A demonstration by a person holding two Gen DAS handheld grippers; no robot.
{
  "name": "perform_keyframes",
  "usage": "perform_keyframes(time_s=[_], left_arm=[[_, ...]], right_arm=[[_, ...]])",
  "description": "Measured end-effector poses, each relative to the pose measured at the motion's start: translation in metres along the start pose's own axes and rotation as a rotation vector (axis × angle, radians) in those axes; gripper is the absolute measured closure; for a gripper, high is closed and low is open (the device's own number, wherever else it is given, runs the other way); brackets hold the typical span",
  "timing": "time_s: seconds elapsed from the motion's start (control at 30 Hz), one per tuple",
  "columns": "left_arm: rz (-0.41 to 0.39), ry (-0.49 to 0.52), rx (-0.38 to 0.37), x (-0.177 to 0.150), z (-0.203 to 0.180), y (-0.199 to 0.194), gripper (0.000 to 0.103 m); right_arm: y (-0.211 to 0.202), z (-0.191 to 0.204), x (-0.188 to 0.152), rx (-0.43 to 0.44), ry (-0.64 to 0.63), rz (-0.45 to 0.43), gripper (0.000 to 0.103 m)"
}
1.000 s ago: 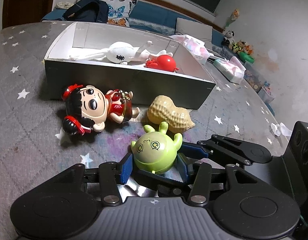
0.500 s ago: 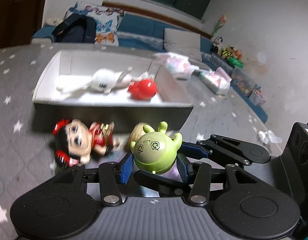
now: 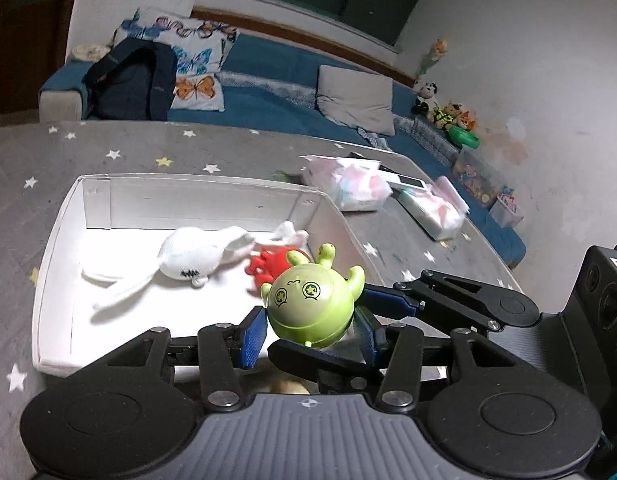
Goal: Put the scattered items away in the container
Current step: 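Carry the green alien toy with both tools into the box and release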
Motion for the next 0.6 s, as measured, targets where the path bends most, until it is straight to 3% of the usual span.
perform_keyframes(time_s=[0.6], left_arm=[[0.145,-0.180,-0.037,0.024,0.066,0.079,0.052]], right_arm=[[0.089,-0.048,0.007,0.027,0.058,0.225,0.047]])
Point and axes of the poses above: each gripper's, at about its wrist camera, not at the fingertips, and y roughly the way its jaws point, z to its left, x to its top, the point moved 1 cm from there along y, roughly the way its jaws point, and after that the axes turned 4 degrees about x, right-handed, at the moved point
